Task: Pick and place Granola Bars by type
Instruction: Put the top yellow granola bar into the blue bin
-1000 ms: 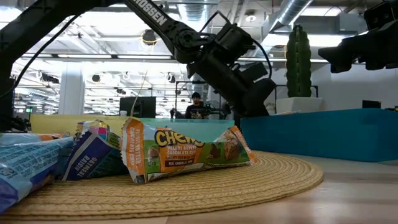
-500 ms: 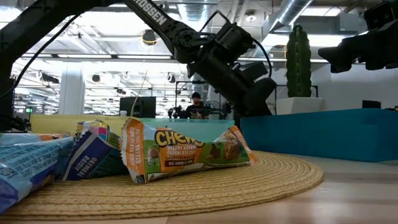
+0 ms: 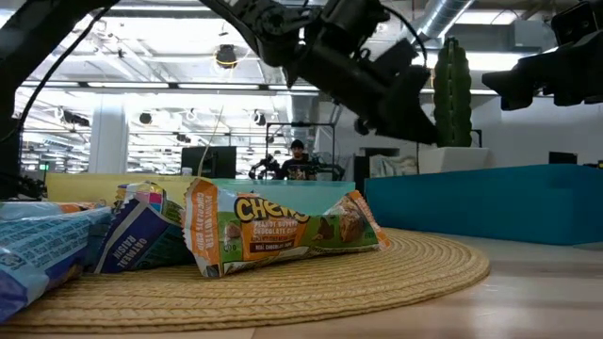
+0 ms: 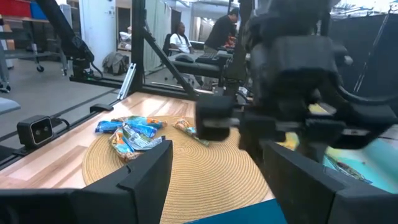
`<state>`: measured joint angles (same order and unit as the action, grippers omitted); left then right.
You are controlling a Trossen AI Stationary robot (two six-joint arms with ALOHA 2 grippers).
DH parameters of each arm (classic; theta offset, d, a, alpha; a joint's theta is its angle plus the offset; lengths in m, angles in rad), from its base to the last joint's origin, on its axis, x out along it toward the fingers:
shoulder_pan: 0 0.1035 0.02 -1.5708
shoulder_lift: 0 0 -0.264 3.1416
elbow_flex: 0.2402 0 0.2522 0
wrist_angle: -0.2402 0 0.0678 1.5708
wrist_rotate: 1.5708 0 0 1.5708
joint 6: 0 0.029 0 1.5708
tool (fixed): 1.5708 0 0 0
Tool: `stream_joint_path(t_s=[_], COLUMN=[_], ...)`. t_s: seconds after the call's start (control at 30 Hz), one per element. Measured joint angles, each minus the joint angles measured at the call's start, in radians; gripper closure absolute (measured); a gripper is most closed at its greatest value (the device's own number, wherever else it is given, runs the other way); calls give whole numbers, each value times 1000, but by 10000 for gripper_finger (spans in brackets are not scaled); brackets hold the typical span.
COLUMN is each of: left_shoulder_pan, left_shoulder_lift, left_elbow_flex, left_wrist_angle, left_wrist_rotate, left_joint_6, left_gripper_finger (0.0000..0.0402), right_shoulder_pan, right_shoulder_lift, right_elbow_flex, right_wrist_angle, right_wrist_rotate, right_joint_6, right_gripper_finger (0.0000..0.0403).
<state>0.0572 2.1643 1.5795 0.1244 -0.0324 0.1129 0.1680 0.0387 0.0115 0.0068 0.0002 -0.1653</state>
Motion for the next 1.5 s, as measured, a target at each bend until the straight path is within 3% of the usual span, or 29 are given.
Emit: stream_joint_path(t_s=[0.2, 0.53, 0.9, 1.13, 1.33, 1.5], left_shoulder_pan=[-58, -201, -333, -379, -378, -379], left_shoulder_lift=[-49, -182, -252, -305, -358, -382], left_elbow_flex=[-72, -319, -403, -404, -404, -403], left_wrist_angle=[22, 89, -215, -396, -656, -802], left_wrist_rotate=[36, 38, 34, 14, -69, -78], left_joint_6=[50, 129, 47, -128, -345, -563], left_gripper_finger=[301, 301, 301, 301, 301, 301], right_shoulder_pan=[0, 0, 0, 0, 0, 0], right_shoulder_lift=[0, 0, 0, 0, 0, 0], right_elbow_flex=[0, 0, 0, 0, 0, 0], right_wrist_angle=[0, 0, 0, 0, 0, 0], right_wrist_rotate=[0, 0, 0, 0, 0, 0], right_joint_6=[0, 0, 0, 0, 0, 0], right_gripper_finger=[159, 159, 159, 159, 159, 159])
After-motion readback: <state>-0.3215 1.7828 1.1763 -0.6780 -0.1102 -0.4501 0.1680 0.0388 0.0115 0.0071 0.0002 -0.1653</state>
